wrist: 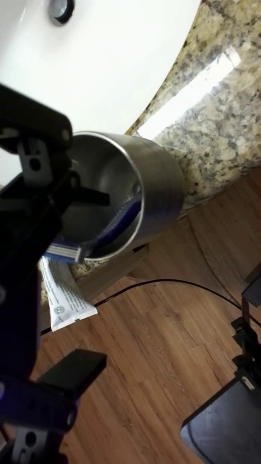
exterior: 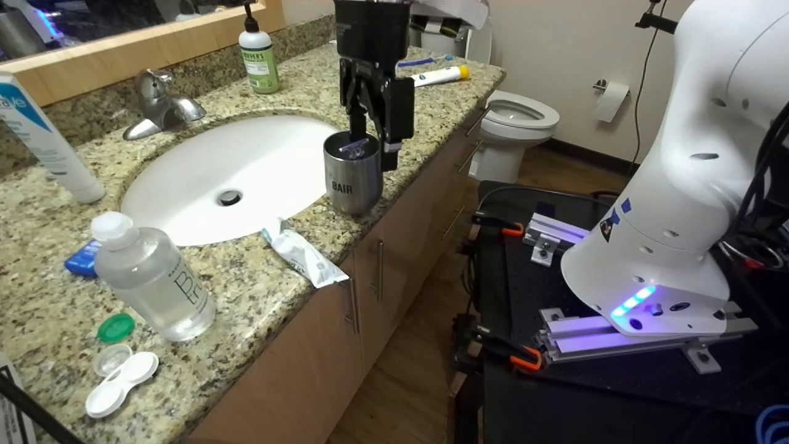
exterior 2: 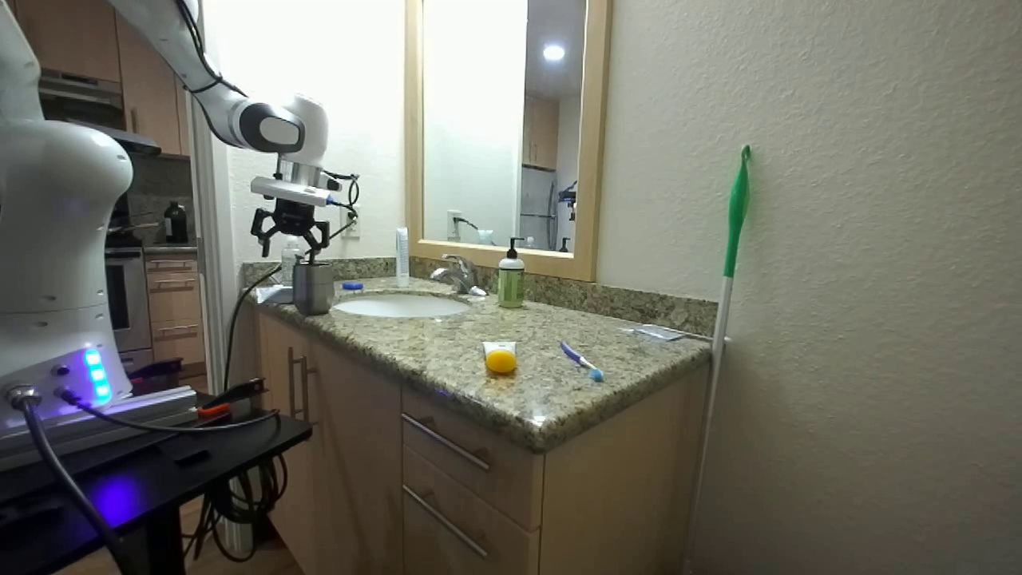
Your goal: Put the stick shaver on the counter
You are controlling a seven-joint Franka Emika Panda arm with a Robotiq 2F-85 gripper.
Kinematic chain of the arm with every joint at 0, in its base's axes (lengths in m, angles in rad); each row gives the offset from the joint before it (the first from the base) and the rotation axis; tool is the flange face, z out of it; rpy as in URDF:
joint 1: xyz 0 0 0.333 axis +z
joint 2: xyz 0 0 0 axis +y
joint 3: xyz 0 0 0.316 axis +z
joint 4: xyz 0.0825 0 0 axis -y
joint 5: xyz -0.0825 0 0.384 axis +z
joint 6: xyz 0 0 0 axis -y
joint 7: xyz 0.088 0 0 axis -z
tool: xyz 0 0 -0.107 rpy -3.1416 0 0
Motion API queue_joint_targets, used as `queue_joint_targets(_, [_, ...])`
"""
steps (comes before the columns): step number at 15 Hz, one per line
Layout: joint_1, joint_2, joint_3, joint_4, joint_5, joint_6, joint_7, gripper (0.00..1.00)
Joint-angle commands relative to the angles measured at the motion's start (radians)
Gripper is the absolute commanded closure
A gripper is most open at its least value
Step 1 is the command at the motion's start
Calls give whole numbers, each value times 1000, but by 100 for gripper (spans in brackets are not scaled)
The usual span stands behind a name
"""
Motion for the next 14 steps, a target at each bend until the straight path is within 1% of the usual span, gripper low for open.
queue_joint_targets(1, [-26, -2, 23, 0, 10, 1, -13, 10])
queue_joint_targets(2, [-28, -8, 23, 0, 9, 4, -17, 28])
queue_joint_targets(5, [-27, -15, 28, -4, 4, 17, -12, 47])
queue_joint_targets(6, [-27, -19, 34, -7, -4, 25, -9, 56])
queue_joint_targets(7, [-27, -22, 40, -8, -13, 30, -5, 62])
queue_joint_targets(8, [-24, -22, 44, -5, -14, 31, -4, 70])
queue_joint_targets(9, [-23, -21, 49, -4, -16, 39, -2, 76])
queue_joint_targets(12, [-25, -12, 62, -2, -26, 59, 5, 98])
queue_joint_targets(14, [-33, 2, 73, 3, -53, 86, 24, 100])
